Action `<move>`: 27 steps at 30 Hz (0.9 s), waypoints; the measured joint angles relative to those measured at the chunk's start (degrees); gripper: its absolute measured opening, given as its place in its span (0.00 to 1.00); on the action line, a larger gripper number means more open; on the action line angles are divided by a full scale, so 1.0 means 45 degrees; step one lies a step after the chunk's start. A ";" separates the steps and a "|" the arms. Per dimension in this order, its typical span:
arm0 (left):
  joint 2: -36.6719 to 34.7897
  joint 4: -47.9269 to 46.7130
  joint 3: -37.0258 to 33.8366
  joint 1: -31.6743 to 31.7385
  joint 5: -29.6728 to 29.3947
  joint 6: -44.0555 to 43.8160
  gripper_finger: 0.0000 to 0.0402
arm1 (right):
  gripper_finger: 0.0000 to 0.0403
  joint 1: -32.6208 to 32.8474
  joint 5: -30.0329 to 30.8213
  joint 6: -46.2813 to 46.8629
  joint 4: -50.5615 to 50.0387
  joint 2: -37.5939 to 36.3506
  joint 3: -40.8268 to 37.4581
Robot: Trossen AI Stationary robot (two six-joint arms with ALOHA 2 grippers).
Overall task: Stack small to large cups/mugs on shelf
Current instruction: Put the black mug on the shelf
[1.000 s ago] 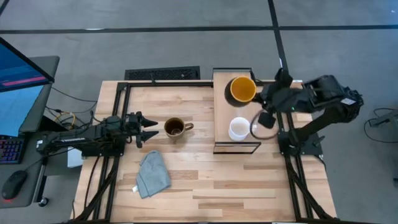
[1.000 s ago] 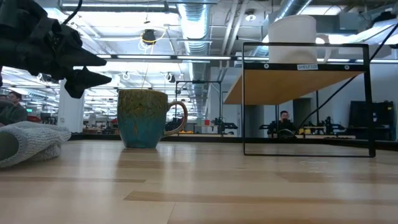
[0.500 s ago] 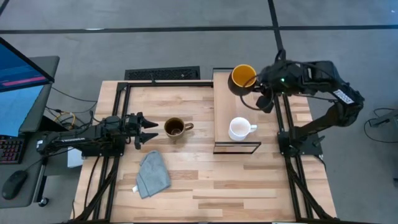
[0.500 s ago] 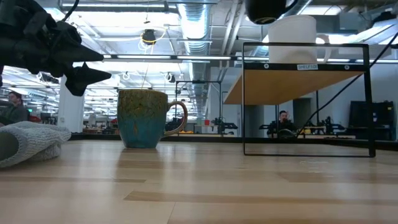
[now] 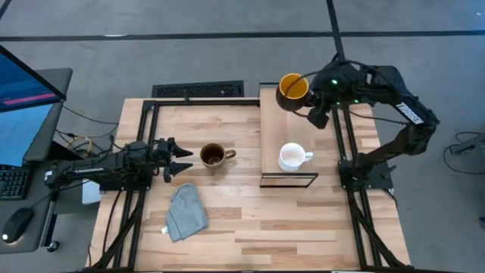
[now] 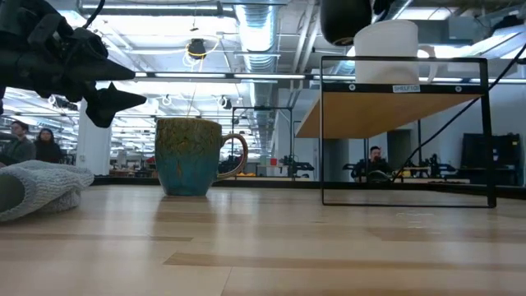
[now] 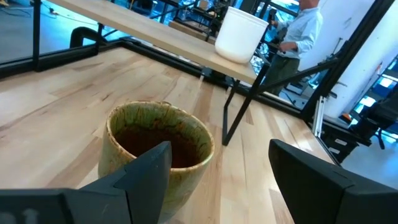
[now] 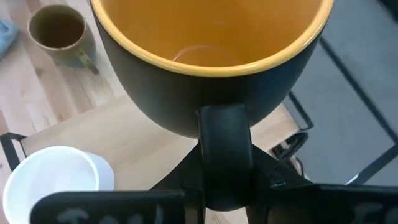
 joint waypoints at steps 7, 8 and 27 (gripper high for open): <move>0.0000 0.0049 0.0000 -0.0005 0.0410 -0.0034 0.65 | 0.19 -0.1073 -0.1057 -0.0902 0.0013 0.0630 -0.0025; 0.0000 0.0053 0.0000 -0.0005 0.0463 -0.0034 0.65 | 0.19 -0.1226 -0.1255 -0.1026 0.0073 0.0700 -0.0100; 0.0000 0.0053 0.0000 -0.0005 0.0544 -0.0359 0.65 | 0.19 -0.4404 -0.5623 -0.3115 0.5185 -0.3234 -0.8204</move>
